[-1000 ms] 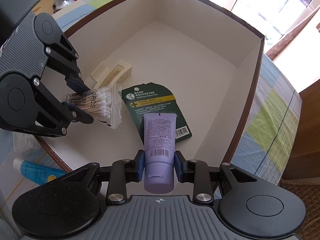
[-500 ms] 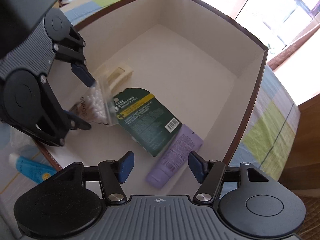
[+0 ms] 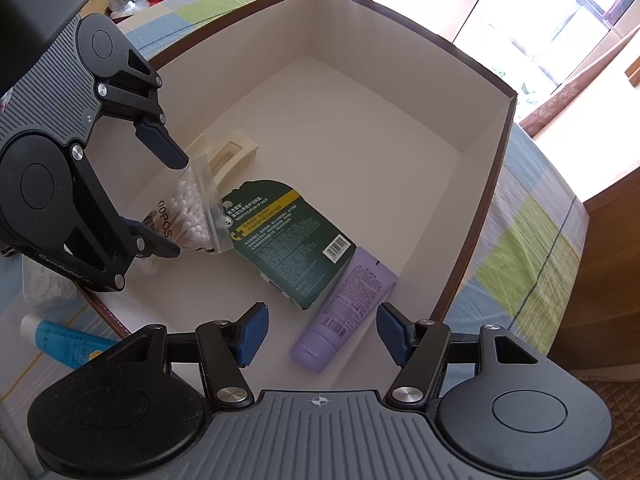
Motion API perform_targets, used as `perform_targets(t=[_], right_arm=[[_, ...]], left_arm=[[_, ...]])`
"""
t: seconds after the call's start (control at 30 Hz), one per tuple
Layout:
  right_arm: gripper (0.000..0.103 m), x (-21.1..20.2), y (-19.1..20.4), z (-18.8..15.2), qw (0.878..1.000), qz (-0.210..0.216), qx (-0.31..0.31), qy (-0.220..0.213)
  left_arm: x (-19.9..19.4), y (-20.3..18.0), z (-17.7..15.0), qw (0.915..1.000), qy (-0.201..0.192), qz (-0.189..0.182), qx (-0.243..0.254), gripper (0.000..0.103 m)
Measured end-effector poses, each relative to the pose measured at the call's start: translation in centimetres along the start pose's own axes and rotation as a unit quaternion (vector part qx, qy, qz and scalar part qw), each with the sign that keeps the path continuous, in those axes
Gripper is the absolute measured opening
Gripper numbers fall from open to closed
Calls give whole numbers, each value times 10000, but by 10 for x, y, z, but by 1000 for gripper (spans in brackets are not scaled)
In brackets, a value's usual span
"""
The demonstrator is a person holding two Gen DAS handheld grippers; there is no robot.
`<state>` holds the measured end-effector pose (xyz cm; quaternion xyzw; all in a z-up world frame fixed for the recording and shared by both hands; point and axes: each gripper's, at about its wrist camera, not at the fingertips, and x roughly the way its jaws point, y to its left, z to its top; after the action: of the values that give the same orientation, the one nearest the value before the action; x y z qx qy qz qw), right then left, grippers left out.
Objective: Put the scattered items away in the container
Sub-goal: 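Open the right gripper releasing the tube while the left gripper releases the swab bag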
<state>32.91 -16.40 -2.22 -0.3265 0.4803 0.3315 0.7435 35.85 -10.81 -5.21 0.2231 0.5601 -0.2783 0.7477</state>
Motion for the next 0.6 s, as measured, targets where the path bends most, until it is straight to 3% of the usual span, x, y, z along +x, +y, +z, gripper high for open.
perform_targets(t=[0.3, 0.4, 0.6], right_arm=[[66, -10, 5, -2, 9998, -107, 99, -130], [66, -15, 7, -3, 9996, -149, 129, -204], [66, -31, 7, -8, 9977, -211, 441, -468]], left_arm=[[-15, 0, -4, 9998, -183, 48, -74, 59], [-24, -2, -6, 9996, -283, -20, -86, 75], [-49, -8, -12, 9979, -634, 23, -105, 75]])
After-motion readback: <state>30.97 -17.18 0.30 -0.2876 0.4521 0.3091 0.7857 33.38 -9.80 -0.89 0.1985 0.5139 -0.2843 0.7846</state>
